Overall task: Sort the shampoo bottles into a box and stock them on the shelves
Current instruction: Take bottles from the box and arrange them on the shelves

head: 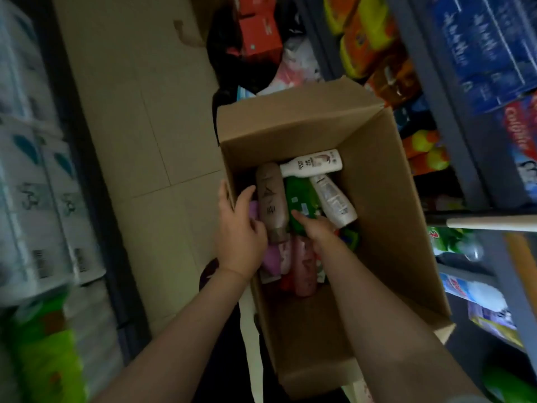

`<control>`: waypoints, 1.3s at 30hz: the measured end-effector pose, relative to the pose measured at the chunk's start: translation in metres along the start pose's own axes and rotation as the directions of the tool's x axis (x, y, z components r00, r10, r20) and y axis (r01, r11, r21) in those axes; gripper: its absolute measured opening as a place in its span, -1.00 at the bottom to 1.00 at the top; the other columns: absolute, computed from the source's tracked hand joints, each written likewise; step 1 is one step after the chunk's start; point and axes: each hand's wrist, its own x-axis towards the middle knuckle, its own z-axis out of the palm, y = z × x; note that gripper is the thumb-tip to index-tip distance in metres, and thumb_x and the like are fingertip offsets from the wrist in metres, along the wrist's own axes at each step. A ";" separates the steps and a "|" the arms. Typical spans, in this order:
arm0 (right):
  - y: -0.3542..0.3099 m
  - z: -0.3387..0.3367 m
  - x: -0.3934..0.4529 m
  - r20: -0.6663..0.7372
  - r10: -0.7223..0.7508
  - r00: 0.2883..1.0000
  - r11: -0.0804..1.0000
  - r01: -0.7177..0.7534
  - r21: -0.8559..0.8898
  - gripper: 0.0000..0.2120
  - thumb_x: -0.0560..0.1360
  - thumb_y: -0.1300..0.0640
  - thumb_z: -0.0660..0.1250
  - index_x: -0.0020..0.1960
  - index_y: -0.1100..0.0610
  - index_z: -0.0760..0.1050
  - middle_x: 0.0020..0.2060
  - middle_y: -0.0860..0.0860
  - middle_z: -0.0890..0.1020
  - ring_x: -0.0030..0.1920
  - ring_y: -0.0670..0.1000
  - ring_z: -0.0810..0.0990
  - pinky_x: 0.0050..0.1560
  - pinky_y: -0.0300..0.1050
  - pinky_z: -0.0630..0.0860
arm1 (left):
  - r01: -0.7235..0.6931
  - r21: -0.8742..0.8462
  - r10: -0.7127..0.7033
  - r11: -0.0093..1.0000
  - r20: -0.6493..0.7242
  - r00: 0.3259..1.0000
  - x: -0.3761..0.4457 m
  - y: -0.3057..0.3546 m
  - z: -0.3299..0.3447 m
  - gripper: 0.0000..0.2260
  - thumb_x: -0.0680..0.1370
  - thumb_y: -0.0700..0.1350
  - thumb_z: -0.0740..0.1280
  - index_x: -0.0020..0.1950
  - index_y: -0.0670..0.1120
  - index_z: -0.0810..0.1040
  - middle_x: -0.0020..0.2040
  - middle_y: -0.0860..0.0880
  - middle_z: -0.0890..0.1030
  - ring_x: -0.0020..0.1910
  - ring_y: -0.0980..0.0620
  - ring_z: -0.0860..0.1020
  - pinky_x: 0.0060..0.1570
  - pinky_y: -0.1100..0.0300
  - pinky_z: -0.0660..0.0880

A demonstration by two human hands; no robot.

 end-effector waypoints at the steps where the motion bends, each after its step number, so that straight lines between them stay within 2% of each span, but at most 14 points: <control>1: -0.003 0.001 -0.008 0.035 0.012 0.999 0.996 -0.015 0.090 -0.21 0.24 -0.22 0.56 0.35 0.13 0.48 0.12 0.06 0.64 0.03 0.11 0.66 0.09 0.03 0.62 | -0.009 -0.011 0.009 1.000 0.000 1.000 0.000 0.000 0.000 -0.49 0.54 -0.25 0.35 0.46 0.04 0.40 0.62 -0.10 0.03 0.41 -0.11 0.40 0.04 0.26 0.40; 5: -0.013 -0.012 -0.053 0.215 0.037 0.976 0.873 -0.136 0.468 -0.63 0.53 0.15 0.42 0.30 0.20 0.48 -0.01 0.15 0.65 -0.09 0.11 0.66 -0.25 -0.12 0.64 | -0.017 -0.042 0.018 0.999 0.036 0.999 0.002 -0.003 0.000 -0.49 0.51 -0.27 0.36 0.45 -0.01 0.42 0.61 -0.17 0.06 0.47 -0.19 0.34 0.24 0.04 0.49; 8: -0.007 -0.025 -0.093 0.290 -0.085 0.953 0.852 -0.081 0.518 -0.59 0.54 0.21 0.38 0.38 0.19 0.43 -0.02 0.18 0.67 -0.09 0.11 0.69 -0.19 -0.09 0.65 | -0.099 0.060 0.100 0.993 -0.015 0.995 -0.002 -0.002 -0.006 -0.51 0.50 -0.21 0.38 0.44 -0.14 0.42 0.58 -0.28 0.11 0.54 -0.27 0.18 0.42 -0.19 0.33; 11: -0.004 -0.034 -0.132 0.286 -0.267 0.920 0.875 0.107 0.473 -0.47 0.49 0.28 0.42 0.40 -0.02 0.40 0.14 0.11 0.67 0.08 0.13 0.68 -0.04 0.02 0.63 | -0.328 -0.034 0.323 0.944 -0.093 0.942 -0.010 0.014 -0.010 -0.61 0.53 -0.13 0.35 0.34 -0.19 0.47 0.42 -0.22 0.37 0.43 -0.15 0.34 0.41 -0.09 0.34; 12: -0.005 -0.034 -0.144 0.280 -0.331 0.901 0.875 0.181 0.450 -0.43 0.47 0.30 0.43 0.39 -0.08 0.40 0.16 0.08 0.66 0.13 0.11 0.67 0.04 0.06 0.62 | -0.283 -0.200 0.278 0.938 -0.051 0.959 -0.012 0.025 -0.012 -0.60 0.54 -0.07 0.34 0.36 -0.15 0.45 0.34 -0.14 0.45 0.35 -0.06 0.42 0.35 -0.03 0.41; 14: -0.005 -0.031 -0.163 0.291 -0.421 0.859 0.867 0.287 0.407 -0.37 0.44 0.35 0.45 0.37 -0.15 0.41 0.18 0.05 0.65 0.18 0.07 0.64 0.15 0.09 0.59 | 0.031 -0.532 0.065 0.846 0.160 0.985 -0.014 0.050 -0.020 -0.50 0.53 0.06 0.39 0.42 -0.06 0.39 0.26 -0.02 0.53 0.24 0.06 0.53 0.20 0.10 0.51; 16: -0.009 -0.031 -0.177 0.332 -0.460 0.824 0.868 0.339 0.363 -0.40 0.45 0.33 0.45 0.30 -0.23 0.45 0.22 0.02 0.62 0.23 0.04 0.61 0.20 0.07 0.57 | 0.350 -0.721 -0.086 0.599 0.376 0.923 -0.009 0.067 -0.027 -0.52 0.51 0.04 0.46 0.37 -0.03 0.44 0.19 -0.04 0.62 0.15 0.03 0.62 0.09 0.14 0.57; 21: -0.025 -0.058 -0.205 0.326 -0.540 0.776 0.830 0.427 0.360 -0.95 0.55 0.12 0.35 0.00 0.06 0.56 0.08 0.12 0.62 0.11 0.14 0.62 0.12 0.06 0.56 | 0.509 -0.802 -0.052 0.312 0.520 0.853 -0.001 0.089 -0.055 -0.70 0.53 -0.08 0.40 0.23 -0.10 0.53 -0.09 -0.10 0.63 -0.16 -0.05 0.61 -0.11 0.03 0.56; 25: -0.045 -0.089 -0.248 0.272 -0.592 0.759 0.802 0.521 0.291 -0.83 0.50 -0.03 0.44 -0.02 0.03 0.54 -0.03 0.03 0.67 0.03 0.03 0.66 0.01 -0.08 0.58 | 0.645 -0.756 0.094 0.115 0.654 0.750 -0.013 0.140 -0.077 -0.56 0.57 0.08 0.15 0.27 -0.17 0.55 -0.06 -0.16 0.64 -0.22 -0.05 0.61 -0.16 0.07 0.61; 27: -0.054 -0.111 -0.280 0.290 -0.624 0.726 0.776 0.530 0.343 -0.71 0.44 -0.04 0.41 0.10 0.06 0.56 -0.04 -0.05 0.71 0.02 -0.06 0.68 -0.02 -0.16 0.59 | 0.597 -0.776 0.170 0.204 0.629 0.759 -0.023 0.179 -0.087 -0.50 0.63 0.09 0.07 0.16 -0.24 0.62 0.01 -0.20 0.66 -0.16 -0.06 0.66 -0.08 0.09 0.62; 29: -0.061 -0.138 -0.315 0.239 -0.695 0.678 0.710 0.594 0.379 -0.66 0.42 0.00 0.38 0.16 0.09 0.56 -0.02 -0.04 0.72 -0.01 -0.08 0.69 -0.06 -0.21 0.59 | 0.476 -0.827 0.267 0.299 0.552 0.790 -0.037 0.224 -0.099 -0.50 0.63 0.09 0.13 0.25 -0.30 0.56 0.11 -0.24 0.66 -0.07 -0.08 0.68 -0.03 0.09 0.64; 33: -0.067 -0.204 -0.384 -0.041 -0.859 0.510 0.467 0.816 0.341 -0.73 0.43 0.14 0.49 0.10 0.14 0.56 -0.09 -0.05 0.71 -0.08 -0.13 0.66 -0.09 -0.27 0.57 | 0.159 -0.921 0.464 0.355 0.321 0.826 -0.081 0.315 -0.120 -0.58 0.60 0.06 0.30 0.22 -0.27 0.58 0.08 -0.33 0.65 -0.05 -0.16 0.64 0.01 -0.04 0.59; 37: -0.062 -0.276 -0.448 -0.293 -0.909 0.298 0.259 0.952 0.165 -0.68 0.39 0.14 0.53 0.12 0.09 0.58 -0.04 -0.06 0.72 -0.01 -0.11 0.65 0.02 -0.19 0.57 | -0.031 -0.945 0.659 0.326 0.203 0.724 -0.143 0.405 -0.139 -0.79 0.56 0.00 0.29 -0.07 -0.01 0.72 -0.10 -0.06 0.72 -0.16 0.05 0.65 -0.10 0.14 0.60; 39: -0.058 -0.308 -0.475 -0.391 -0.900 0.190 0.172 0.982 0.081 -0.69 0.40 0.14 0.53 0.12 0.09 0.59 -0.05 -0.06 0.72 -0.02 -0.11 0.65 0.02 -0.18 0.57 | -0.076 -0.947 0.717 0.311 0.181 0.673 -0.170 0.442 -0.145 -0.78 0.62 -0.07 0.27 -0.06 0.02 0.72 -0.07 -0.02 0.73 -0.11 0.08 0.67 -0.05 0.17 0.60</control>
